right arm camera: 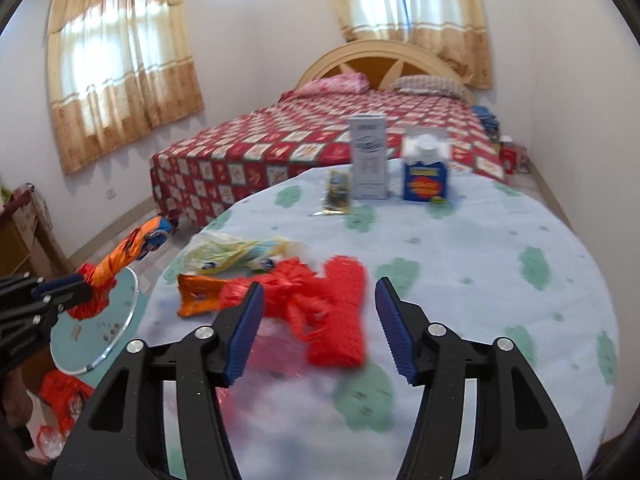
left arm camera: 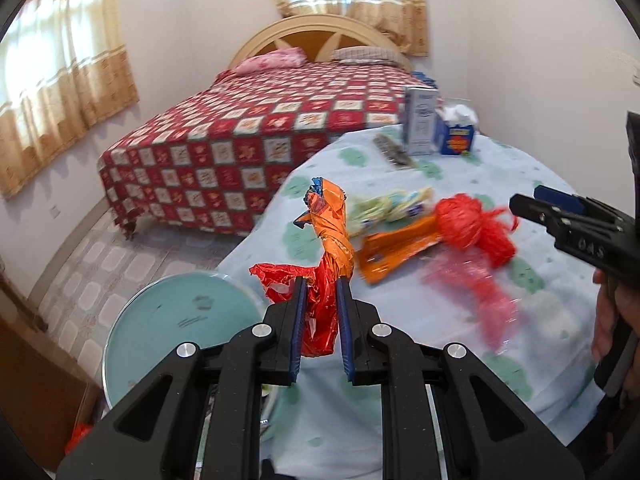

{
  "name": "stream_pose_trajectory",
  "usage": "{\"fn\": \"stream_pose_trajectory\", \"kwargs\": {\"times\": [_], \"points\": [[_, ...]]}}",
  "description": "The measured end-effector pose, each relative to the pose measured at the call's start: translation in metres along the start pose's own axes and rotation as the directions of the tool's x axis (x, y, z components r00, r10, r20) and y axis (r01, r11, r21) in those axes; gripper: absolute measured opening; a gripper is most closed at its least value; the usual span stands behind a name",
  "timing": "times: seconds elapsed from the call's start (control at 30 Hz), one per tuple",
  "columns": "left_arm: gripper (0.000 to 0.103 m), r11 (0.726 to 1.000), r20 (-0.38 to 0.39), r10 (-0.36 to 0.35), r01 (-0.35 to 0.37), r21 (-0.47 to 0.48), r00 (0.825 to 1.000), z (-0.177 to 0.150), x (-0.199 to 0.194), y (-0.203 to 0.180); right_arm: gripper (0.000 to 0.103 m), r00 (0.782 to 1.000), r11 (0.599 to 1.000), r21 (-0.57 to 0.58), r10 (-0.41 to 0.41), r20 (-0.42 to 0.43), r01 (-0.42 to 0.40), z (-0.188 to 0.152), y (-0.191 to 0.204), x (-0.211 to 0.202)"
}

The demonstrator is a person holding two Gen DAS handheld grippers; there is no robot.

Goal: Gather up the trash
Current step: 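Grasp the orange wrapper with the left gripper while the right grasps the red plastic bag, then carry the orange wrapper and red bag over the bucket with both grippers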

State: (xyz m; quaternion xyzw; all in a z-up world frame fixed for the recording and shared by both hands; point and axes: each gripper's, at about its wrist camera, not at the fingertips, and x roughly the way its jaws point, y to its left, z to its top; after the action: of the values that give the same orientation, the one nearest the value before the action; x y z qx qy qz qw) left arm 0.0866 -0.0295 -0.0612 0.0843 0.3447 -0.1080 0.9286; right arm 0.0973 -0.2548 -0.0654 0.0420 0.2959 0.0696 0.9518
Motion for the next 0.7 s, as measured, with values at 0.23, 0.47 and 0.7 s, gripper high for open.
{"fn": "stream_pose_trajectory", "kwargs": {"times": [0.23, 0.47, 0.7], "points": [[0.016, 0.999, -0.014, 0.016, -0.017, -0.034, 1.000, -0.015, 0.004, 0.028, 0.057, 0.997, 0.998, -0.062, 0.011, -0.079, -0.016, 0.006, 0.029, 0.034], [0.016, 0.999, -0.015, 0.015, -0.016, -0.051, 1.000, -0.023, 0.003, 0.041, 0.023, 0.984, 0.995, -0.103, -0.008, -0.180, -0.010, -0.005, 0.035, 0.058], [0.016, 0.996, 0.004, 0.038, -0.038, -0.083, 0.999, -0.026, -0.010, 0.059, 0.005, 0.990, 0.995, -0.097, 0.019, -0.143, -0.033, -0.004, 0.038, 0.047]]}}
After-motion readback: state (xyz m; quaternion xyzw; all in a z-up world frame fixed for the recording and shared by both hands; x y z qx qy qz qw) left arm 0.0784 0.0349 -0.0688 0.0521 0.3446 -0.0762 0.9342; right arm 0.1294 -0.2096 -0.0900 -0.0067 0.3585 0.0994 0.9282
